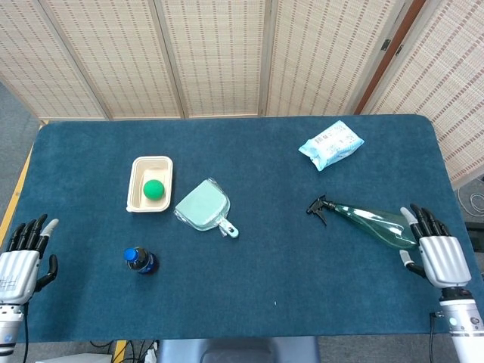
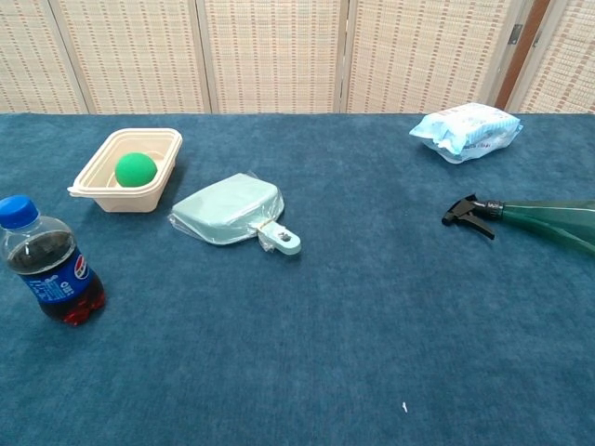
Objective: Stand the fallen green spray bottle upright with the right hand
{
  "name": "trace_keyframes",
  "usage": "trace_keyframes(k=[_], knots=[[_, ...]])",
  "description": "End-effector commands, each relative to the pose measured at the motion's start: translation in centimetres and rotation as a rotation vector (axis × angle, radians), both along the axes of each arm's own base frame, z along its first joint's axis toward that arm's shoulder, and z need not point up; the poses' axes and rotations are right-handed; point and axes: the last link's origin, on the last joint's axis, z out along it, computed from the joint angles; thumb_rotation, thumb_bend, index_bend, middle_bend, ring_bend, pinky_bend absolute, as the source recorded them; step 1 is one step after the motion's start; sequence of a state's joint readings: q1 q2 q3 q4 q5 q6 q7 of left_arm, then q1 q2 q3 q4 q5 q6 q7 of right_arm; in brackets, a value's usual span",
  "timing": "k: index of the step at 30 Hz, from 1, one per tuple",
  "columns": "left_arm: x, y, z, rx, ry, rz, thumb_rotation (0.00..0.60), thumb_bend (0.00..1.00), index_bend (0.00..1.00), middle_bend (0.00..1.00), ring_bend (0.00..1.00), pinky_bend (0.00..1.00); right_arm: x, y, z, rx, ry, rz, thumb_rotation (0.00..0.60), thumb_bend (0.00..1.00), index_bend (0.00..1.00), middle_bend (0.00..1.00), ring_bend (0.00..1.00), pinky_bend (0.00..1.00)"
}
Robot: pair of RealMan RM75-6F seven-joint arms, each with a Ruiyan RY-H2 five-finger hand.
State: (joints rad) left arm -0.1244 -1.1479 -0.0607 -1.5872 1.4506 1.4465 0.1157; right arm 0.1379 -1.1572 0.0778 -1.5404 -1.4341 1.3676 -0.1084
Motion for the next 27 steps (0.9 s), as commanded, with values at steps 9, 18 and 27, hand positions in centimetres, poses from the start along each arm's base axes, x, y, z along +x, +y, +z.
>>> trace_keyframes(k=[9, 18, 27], knots=[[-0.6, 0.8, 0.0, -0.017, 0.007, 0.009, 0.600, 0.61, 0.06, 0.00, 0.00, 0.00, 0.0, -2.3, -0.3, 0.030, -0.002, -0.020, 0.600, 0.30, 0.01, 0.04, 0.03, 0.20], [-1.3, 1.1, -0.2, -0.024, 0.000, 0.025, 0.600, 0.61, 0.06, 0.00, 0.00, 0.00, 0.2, -3.1, -0.1, 0.067, 0.002, -0.053, 0.600, 0.30, 0.01, 0.04, 0.03, 0.20], [-1.3, 1.0, -0.5, -0.026, -0.007, 0.016, 0.600, 0.61, 0.06, 0.00, 0.00, 0.00, -0.5, -1.7, -0.6, 0.093, 0.037, -0.071, 0.600, 0.30, 0.01, 0.04, 0.03, 0.20]])
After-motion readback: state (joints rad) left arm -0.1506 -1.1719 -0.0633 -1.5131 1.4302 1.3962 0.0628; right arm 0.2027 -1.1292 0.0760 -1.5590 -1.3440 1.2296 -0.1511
